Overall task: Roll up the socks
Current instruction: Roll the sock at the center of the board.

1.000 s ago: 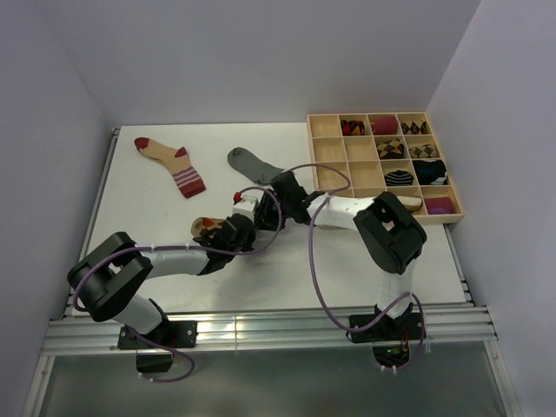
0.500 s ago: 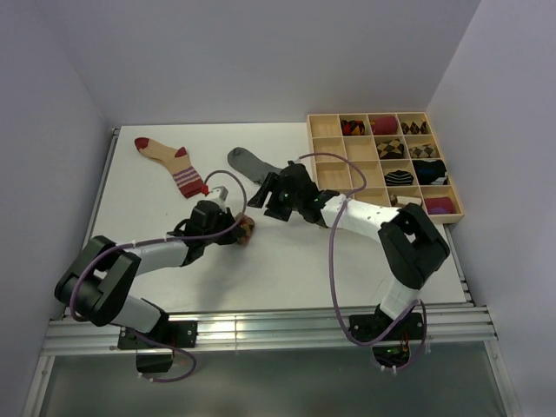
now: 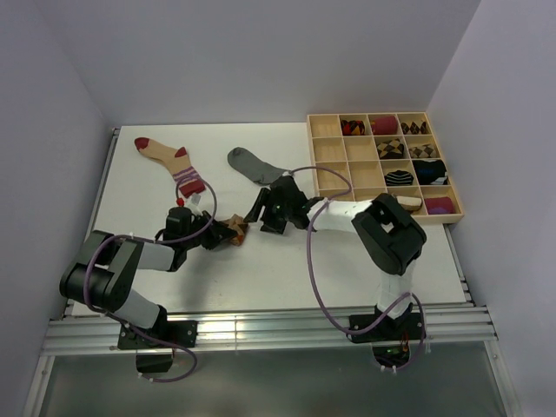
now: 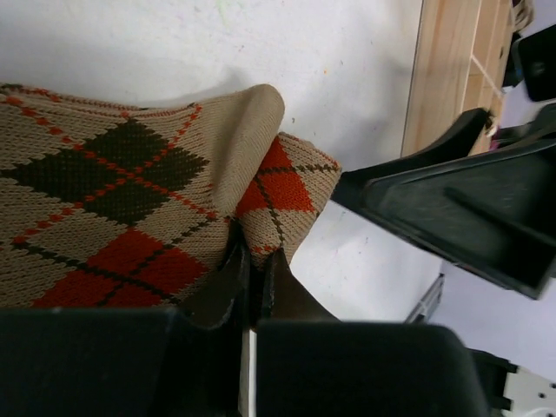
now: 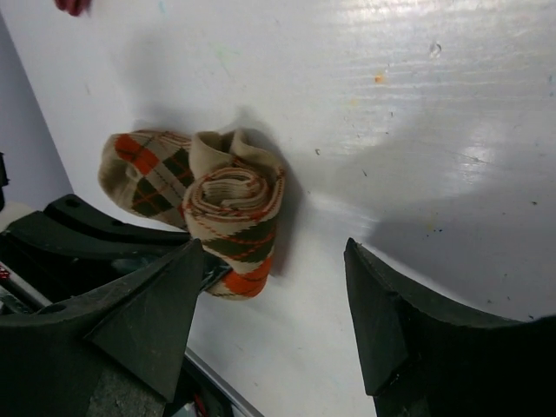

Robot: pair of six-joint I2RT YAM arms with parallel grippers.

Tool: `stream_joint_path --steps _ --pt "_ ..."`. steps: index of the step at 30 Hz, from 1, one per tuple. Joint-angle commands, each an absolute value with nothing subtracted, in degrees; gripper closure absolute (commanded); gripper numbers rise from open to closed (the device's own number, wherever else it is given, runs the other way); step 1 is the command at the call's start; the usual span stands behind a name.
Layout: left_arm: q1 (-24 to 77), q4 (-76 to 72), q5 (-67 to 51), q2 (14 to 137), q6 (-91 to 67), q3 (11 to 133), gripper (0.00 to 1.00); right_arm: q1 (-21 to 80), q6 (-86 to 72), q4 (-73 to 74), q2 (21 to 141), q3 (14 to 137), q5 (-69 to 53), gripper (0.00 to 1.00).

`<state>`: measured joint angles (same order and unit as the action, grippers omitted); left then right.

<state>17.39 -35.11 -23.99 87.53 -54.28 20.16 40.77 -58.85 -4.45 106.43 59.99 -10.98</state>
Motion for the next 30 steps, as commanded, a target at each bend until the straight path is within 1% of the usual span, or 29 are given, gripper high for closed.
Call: stream_joint_path --steps 1,4,5,8,23,27,30 --pt "15.91 -33.13 -26.27 89.74 -56.07 17.4 0.99 41.48 -58.36 -8.08 108.54 62.23 -12.91 0.27" --pt "15.21 -33.4 -26.89 90.35 -56.51 17.05 0.97 41.66 -58.62 -9.57 109.94 62.23 -14.06 0.28" --pt "15.03 -33.4 -27.07 90.61 -56.6 16.96 0.97 41.75 -58.54 -10.19 110.3 62.23 -14.67 0.32" --pt "14.85 -34.1 -27.95 91.67 -56.95 16.79 0.96 41.84 -58.36 -11.42 111.53 63.02 -16.08 0.33" --pt "14.41 -31.11 -27.16 94.92 -55.99 17.67 0.95 42.36 -57.66 -14.06 115.05 64.51 -17.05 0.35" --pt "14.24 -30.67 -27.25 95.1 -55.81 17.75 0.95 42.45 -57.57 -14.85 116.28 64.6 -17.4 0.41" --pt "14.24 -30.67 -27.42 95.45 -55.72 17.84 0.94 42.36 -57.13 -14.59 117.15 65.3 -17.49 0.51"
